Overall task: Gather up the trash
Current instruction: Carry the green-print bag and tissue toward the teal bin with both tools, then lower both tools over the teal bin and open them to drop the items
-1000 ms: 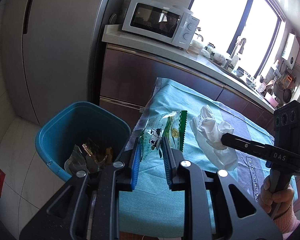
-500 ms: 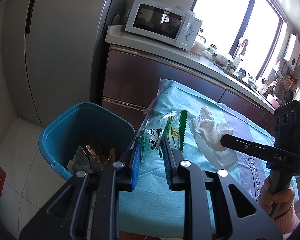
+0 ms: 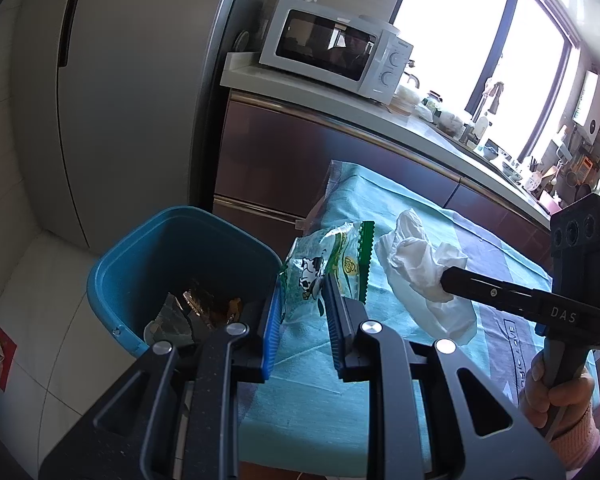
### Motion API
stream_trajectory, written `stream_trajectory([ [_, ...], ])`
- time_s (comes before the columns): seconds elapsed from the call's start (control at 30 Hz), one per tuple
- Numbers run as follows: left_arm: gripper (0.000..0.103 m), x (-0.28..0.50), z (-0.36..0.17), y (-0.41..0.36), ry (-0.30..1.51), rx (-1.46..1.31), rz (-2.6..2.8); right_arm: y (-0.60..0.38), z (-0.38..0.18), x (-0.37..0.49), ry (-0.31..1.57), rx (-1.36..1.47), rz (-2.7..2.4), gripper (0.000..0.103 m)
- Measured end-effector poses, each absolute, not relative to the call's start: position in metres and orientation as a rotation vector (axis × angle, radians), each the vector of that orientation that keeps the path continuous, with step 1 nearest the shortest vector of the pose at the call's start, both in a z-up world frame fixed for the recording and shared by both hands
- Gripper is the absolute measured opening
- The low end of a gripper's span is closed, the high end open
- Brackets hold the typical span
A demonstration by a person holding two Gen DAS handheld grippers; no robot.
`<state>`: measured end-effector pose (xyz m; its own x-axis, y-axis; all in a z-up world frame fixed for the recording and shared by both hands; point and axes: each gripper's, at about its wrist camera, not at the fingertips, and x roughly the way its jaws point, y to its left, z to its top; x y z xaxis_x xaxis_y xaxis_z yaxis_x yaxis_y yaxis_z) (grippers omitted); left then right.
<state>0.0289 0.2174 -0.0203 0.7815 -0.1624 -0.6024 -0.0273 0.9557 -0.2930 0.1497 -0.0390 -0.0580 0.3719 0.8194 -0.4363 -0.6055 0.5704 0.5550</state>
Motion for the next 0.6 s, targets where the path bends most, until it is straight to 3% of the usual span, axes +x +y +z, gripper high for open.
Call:
stream_trajectory([
  [0.6,0.022,0.029,-0.020,0.231,0.669,-0.311,-0.033,-0.007,-0.051,0.158,0.769,0.272,0.962,0.011],
])
